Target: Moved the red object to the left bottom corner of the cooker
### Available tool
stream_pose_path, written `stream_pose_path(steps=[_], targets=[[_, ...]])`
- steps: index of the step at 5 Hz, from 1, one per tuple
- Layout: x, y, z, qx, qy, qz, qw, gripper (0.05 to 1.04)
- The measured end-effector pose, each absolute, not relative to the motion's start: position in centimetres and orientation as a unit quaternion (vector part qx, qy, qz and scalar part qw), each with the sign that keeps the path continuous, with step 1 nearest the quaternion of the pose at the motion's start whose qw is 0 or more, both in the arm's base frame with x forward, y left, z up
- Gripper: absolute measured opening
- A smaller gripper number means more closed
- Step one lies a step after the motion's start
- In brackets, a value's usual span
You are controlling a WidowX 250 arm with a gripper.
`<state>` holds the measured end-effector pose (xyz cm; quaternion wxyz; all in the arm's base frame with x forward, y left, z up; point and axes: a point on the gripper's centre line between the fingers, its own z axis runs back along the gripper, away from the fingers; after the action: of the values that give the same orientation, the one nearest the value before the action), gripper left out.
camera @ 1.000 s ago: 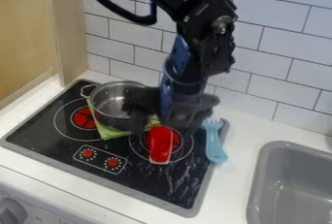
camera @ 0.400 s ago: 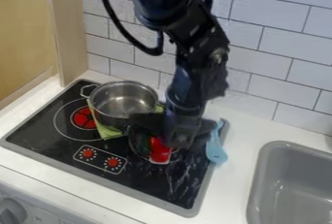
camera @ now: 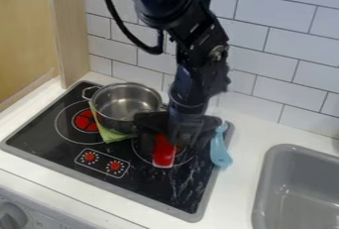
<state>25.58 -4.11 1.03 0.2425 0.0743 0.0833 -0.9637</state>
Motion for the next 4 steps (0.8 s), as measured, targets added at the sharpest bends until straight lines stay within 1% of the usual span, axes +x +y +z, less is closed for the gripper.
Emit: stream_pose_path(steps=[1,2,4], targets=[[25.90,-3.54,0.67,0.075,0.079,-0.963,0.248,0.655],[26.17,-3.66,0.43,0.076,0.079,-0.964,0.244,0.534],[26.38,-3.98,0.42,0.079,0.068,-0.966,0.239,0.534]])
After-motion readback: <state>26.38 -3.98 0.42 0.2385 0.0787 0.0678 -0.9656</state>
